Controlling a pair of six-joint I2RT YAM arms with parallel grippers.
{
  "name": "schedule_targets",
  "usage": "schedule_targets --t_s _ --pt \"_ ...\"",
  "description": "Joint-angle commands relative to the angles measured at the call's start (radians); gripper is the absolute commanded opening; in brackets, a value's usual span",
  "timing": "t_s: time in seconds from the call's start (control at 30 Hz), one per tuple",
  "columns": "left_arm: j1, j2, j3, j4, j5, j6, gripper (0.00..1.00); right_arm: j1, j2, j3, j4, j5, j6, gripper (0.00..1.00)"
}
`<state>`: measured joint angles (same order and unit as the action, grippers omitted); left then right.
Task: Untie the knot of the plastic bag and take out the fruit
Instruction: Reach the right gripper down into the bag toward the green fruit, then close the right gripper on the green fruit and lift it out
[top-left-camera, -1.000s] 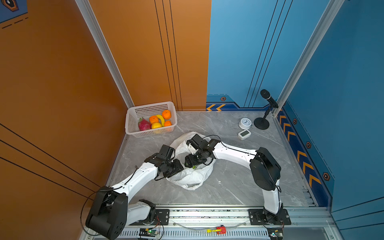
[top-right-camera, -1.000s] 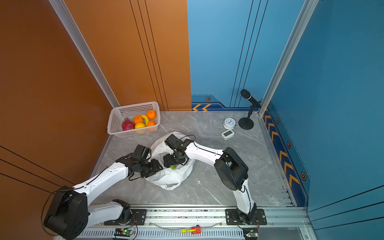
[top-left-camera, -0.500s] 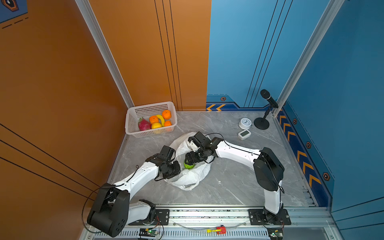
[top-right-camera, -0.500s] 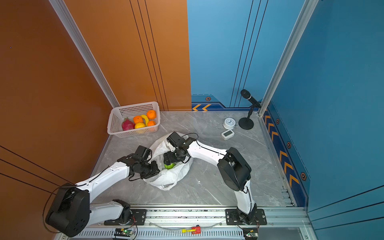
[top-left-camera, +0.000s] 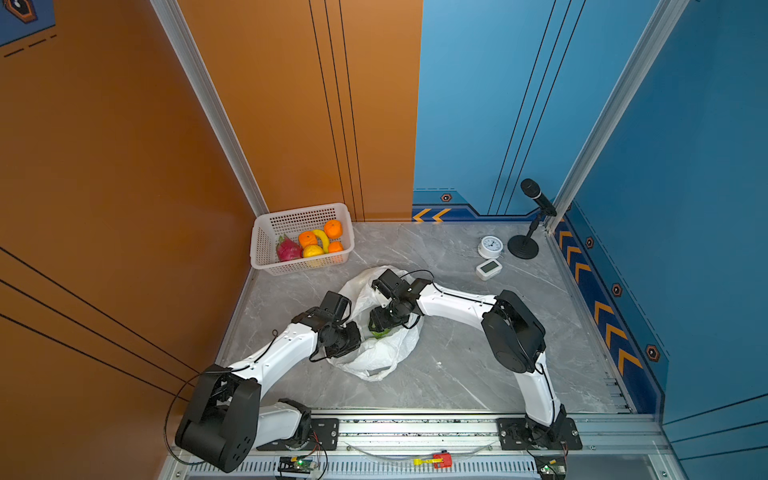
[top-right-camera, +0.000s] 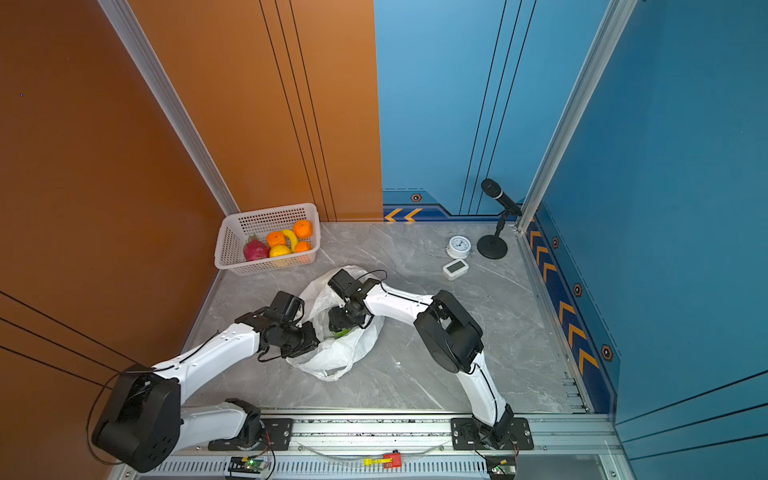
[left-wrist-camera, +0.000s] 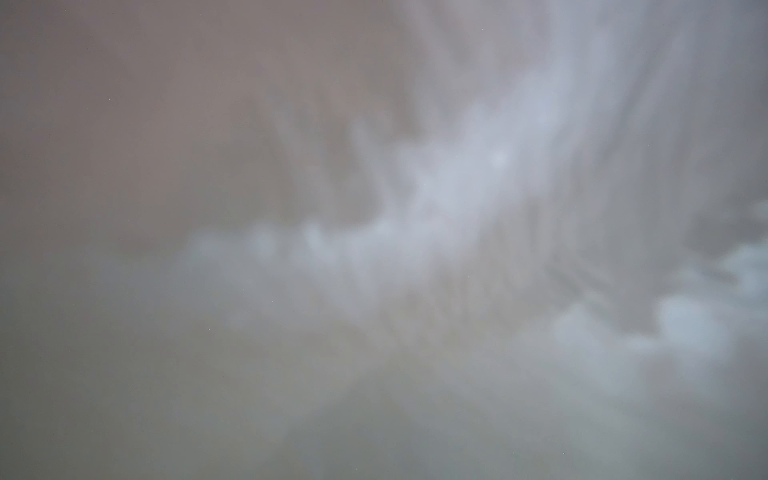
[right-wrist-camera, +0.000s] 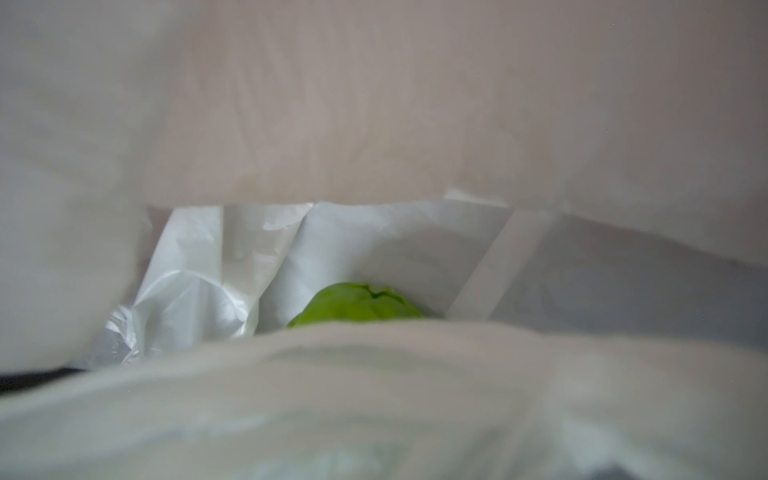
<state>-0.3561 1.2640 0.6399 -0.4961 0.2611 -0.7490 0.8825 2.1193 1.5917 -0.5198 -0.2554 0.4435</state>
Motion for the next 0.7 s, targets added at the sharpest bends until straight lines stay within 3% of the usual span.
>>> schedule_targets --t_s 0.0,0.27,0.67 --pt "0.010 0.018 0.019 -0.007 -0.027 0.014 0.23 0.006 -0.009 0.014 0.002 0.023 0.001 0.54" --pt "0.015 0.053 0.081 -0.007 -0.041 0.026 0.23 0.004 -0.091 0.007 0.006 0.025 0.018 0.40" --pt "0.023 0.091 0.158 -0.024 -0.043 0.058 0.24 -0.002 -0.219 -0.067 0.029 0.057 0.055 0.39"
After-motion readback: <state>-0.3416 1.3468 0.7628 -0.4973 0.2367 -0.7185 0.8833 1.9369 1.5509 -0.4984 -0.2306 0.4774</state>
